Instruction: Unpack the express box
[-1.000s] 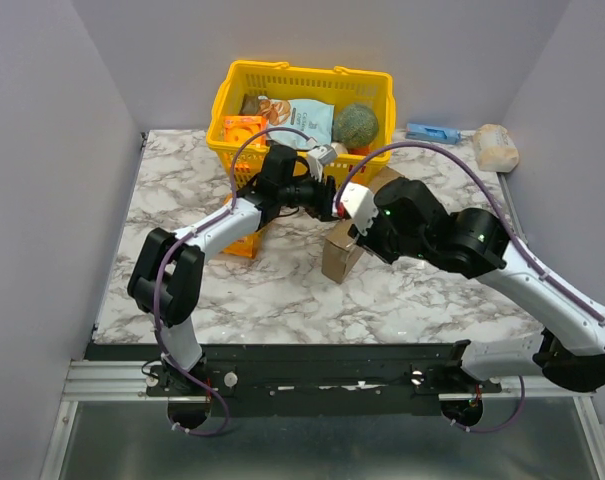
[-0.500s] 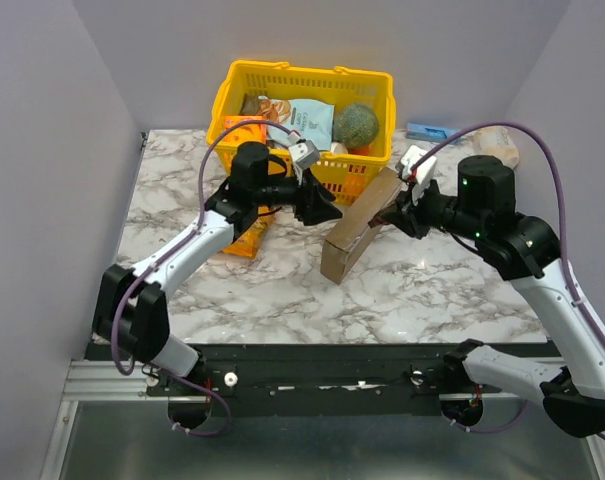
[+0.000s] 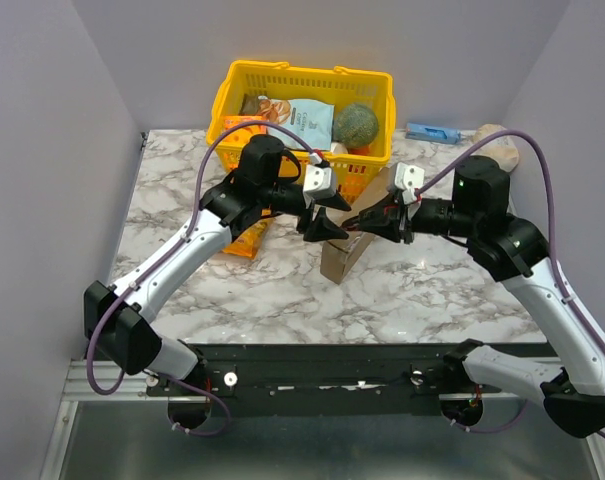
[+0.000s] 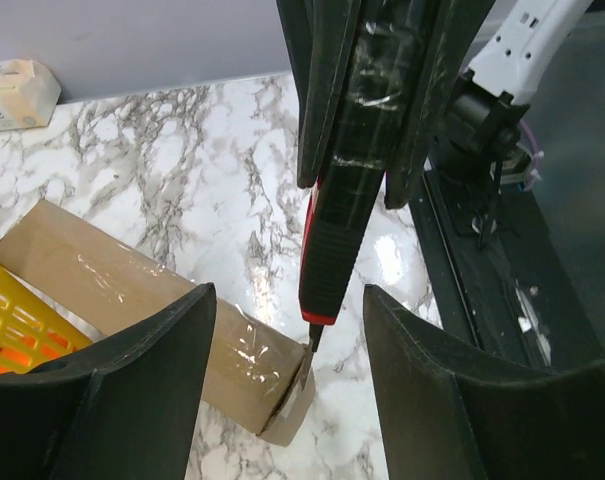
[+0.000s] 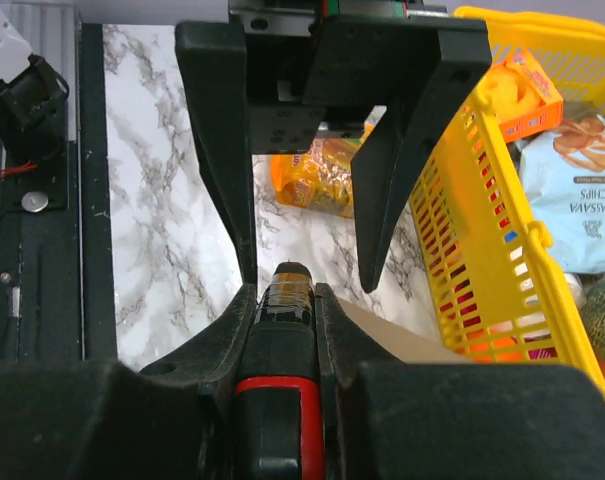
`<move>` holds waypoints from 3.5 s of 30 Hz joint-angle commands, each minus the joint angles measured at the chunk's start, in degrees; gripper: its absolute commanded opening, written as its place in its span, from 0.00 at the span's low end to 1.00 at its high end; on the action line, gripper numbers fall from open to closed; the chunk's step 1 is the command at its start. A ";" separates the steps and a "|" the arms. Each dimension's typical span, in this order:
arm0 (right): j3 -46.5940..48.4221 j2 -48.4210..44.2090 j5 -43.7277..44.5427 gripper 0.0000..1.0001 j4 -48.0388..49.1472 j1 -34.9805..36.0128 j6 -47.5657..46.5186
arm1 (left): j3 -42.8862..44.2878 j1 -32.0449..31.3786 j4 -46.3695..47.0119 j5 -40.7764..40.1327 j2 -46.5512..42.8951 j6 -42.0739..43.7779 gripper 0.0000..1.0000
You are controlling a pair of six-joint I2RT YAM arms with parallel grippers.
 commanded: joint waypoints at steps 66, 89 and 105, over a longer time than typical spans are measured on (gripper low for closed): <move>-8.17 -4.15 35.13 1.00 9.00 -5.88 14.52 | -6.41 21.49 -38.53 -34.75 -7.75 14.91 0.99; -31.38 -7.14 34.20 0.80 13.39 -12.13 21.47 | 36.94 -13.95 -29.01 -62.87 25.88 -13.07 0.99; -34.81 -11.36 29.53 0.80 11.11 -13.62 23.14 | 38.62 -14.48 -29.98 -62.44 33.71 -16.94 0.98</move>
